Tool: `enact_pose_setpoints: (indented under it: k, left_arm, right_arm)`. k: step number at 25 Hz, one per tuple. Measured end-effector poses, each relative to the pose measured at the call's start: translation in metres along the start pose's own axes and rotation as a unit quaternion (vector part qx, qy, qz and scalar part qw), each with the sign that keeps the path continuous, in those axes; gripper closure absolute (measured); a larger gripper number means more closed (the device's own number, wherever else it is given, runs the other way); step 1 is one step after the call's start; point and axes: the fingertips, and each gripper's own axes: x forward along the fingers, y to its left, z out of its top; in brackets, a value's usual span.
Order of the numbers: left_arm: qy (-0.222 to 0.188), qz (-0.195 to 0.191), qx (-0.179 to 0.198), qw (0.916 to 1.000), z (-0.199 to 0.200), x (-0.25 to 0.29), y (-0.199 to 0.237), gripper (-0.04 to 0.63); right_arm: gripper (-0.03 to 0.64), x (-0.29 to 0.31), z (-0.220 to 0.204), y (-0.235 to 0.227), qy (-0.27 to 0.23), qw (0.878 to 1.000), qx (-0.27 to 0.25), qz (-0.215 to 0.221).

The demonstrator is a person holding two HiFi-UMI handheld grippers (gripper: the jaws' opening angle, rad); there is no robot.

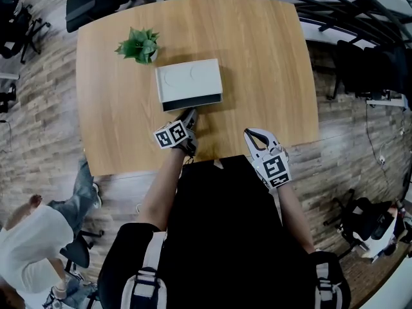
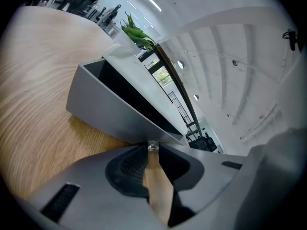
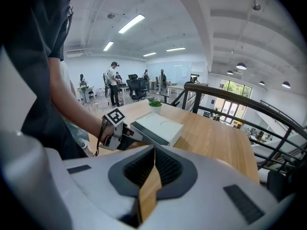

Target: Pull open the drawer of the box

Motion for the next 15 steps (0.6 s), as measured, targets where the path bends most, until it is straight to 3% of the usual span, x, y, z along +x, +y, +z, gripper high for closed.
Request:
enact_pose_setpoints:
  k: [15]
  left_arm:
    - [0.001, -0.004, -0.003, 1.0, -0.02, -0.011, 0.0, 0.509]
  right_arm:
    - [0.591, -0.002, 0.002, 0.005, -0.007, 1.0, -0.007, 0.003]
